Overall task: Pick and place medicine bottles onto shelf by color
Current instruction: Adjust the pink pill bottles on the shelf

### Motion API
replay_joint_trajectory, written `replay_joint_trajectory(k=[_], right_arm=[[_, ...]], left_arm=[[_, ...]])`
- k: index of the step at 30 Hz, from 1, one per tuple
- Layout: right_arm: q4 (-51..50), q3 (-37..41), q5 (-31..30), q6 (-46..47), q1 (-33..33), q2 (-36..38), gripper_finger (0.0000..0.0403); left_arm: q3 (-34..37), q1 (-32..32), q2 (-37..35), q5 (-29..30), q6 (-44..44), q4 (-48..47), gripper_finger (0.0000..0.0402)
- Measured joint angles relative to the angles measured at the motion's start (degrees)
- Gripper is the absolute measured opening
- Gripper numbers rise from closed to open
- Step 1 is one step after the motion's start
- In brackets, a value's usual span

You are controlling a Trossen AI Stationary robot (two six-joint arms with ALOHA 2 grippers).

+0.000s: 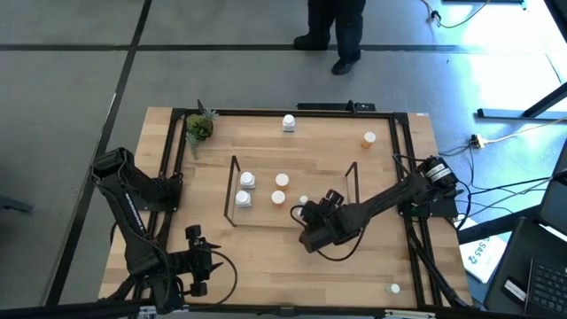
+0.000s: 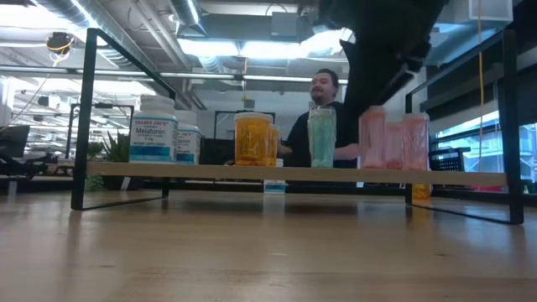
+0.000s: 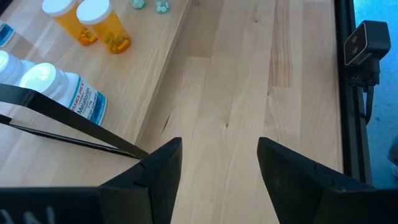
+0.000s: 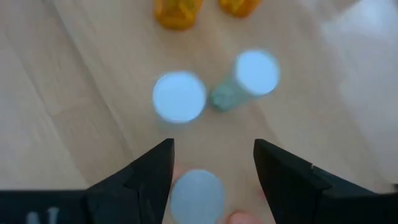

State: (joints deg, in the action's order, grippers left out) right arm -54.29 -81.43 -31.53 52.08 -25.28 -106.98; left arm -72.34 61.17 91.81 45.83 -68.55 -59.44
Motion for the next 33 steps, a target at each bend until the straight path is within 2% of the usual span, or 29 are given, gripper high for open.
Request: replay_joint_trajectory(k=[5, 10, 14, 19, 24, 33], right_arm=[[-4.7, -3.1, -1.8, -0.1, 0.0, 0.0, 0.0223], [-13.1, -7.6, 1.6, 0.2, 0.2, 0.0, 0.0223], [-17.4, -11.2, 1.6, 0.5, 0.7, 0.0, 0.0223], [-24.0, -14.8, 1.8, 6.5, 2.7, 0.0, 0.0223], [-29.7, -15.7, 9.9, 11.7, 7.2, 0.0, 0.0223], [-29.9, -15.7, 15.9, 12.0, 12.6, 0.0, 0.0223]], left_arm=[[0.0, 0.0, 0.0, -0.4, 0.0, 0.0, 0.0203], [0.0, 0.0, 0.0, -0.3, 0.0, 0.0, 0.0203], [0.0, 0.0, 0.0, -0.3, 0.0, 0.0, 0.0203], [0.0, 0.0, 0.0, -0.3, 0.0, 0.0, 0.0203], [0.0, 0.0, 0.0, -0.3, 0.0, 0.0, 0.0203], [0.0, 0.0, 0.0, -0.3, 0.0, 0.0, 0.0203]])
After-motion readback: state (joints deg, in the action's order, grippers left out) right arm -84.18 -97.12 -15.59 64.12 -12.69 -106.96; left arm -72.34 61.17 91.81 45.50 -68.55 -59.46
